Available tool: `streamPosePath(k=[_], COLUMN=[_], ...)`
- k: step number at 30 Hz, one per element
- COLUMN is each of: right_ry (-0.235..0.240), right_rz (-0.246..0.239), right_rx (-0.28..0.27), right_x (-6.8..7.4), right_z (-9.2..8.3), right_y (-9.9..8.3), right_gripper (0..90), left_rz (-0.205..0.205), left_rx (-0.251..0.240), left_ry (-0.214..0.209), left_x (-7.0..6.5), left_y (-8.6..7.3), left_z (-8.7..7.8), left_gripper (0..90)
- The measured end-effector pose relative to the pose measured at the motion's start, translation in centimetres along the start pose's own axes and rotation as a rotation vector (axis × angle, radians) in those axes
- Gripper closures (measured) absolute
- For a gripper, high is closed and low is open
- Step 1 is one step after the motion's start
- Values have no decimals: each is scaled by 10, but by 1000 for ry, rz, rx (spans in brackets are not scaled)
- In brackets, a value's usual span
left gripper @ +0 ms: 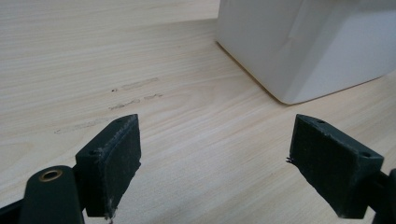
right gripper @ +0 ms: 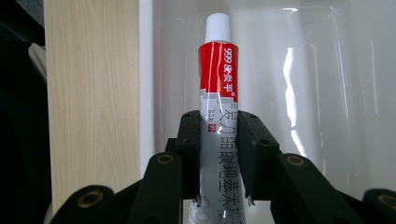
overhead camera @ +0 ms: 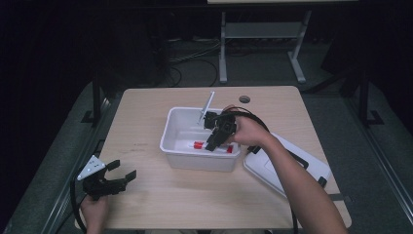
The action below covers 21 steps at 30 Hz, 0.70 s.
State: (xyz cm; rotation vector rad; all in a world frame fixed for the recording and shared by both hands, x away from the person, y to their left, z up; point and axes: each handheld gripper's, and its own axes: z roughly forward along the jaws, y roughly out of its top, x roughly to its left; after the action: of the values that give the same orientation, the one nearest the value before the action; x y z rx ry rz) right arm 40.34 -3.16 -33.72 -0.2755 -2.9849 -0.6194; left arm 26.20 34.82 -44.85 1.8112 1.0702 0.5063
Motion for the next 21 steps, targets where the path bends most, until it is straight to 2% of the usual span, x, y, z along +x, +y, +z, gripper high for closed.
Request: streamPosePath(k=[13, 21], right_ry=[11, 23], right_rz=[17, 54], right_rx=[-2, -3], right_x=[-5, -10], right_z=[8, 14], right_y=[-3, -8], right_gripper=[710, 695], left_rz=[0, -1], left_rx=[-1, -2], left_ry=[1, 1], left_x=[0, 0], left_y=[0, 0], left_z=[0, -1], left_gripper=[159, 158])
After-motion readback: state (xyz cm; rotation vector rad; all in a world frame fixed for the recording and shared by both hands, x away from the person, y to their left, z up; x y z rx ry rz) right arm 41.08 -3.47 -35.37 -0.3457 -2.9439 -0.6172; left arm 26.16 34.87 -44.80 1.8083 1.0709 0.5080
